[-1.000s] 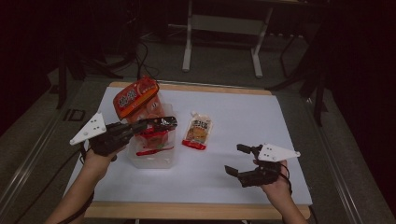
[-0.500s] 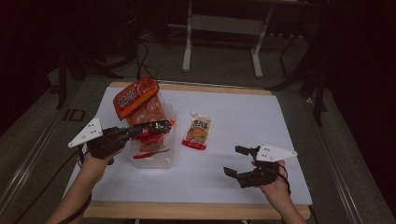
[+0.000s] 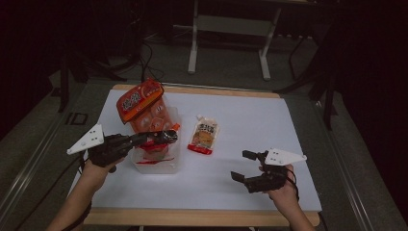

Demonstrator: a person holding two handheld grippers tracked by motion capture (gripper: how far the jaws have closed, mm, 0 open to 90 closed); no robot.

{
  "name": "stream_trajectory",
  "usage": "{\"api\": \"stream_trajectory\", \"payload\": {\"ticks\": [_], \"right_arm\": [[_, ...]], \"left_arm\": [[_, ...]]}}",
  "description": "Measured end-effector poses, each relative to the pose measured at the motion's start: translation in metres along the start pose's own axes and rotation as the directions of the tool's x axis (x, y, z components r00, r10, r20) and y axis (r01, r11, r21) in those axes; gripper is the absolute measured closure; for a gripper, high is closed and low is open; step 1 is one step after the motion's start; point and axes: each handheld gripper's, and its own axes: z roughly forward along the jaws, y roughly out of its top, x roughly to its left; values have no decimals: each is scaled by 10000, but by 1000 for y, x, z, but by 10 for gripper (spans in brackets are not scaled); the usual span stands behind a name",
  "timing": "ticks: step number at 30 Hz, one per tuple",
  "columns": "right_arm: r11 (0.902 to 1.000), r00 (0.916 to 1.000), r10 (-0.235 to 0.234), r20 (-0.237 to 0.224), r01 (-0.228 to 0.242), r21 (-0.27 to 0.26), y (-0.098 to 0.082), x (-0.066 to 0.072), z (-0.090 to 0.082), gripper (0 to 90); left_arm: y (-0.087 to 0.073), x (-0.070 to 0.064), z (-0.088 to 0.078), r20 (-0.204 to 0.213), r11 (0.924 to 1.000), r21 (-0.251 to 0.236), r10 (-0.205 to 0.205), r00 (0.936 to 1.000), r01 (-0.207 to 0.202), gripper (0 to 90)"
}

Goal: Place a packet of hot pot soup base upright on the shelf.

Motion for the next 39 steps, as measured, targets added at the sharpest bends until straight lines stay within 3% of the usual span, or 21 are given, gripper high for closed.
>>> {"api": "stream_trajectory", "payload": {"ticks": [5, 15, 23, 29, 36, 39], "right_arm": [[10000, 10000, -46, 18, 45, 35, 0, 1, 0, 137], [9998, 9998, -201, -54, 201, 28, -1, 0, 1, 141], [9995, 9996, -267, -23, 268, 152, -2, -1, 3, 141], [9996, 9997, -238, 4, 238, 152, -2, -2, 2, 140], [9996, 9997, -232, -20, 232, 134, -2, -2, 3, 140], [9997, 9998, -212, -39, 213, 136, -1, -1, 3, 140]], "left_arm": [[-13, 3, 2, -7, 9995, 150, -272, 9996, 272, 875], [-26, 3, 2, 71, 9980, 604, -197, 9998, 192, 871], [-41, 4, 3, 73, 9948, 942, -391, 9992, 382, 868], [-50, 6, -2, 0, 9945, 875, -576, 9983, 574, 858], [-48, 2, -5, 91, 9924, 1139, -479, 9988, 465, 793], [-46, 0, -2, -116, 9884, 1482, -308, 9995, 322, 711]]}}
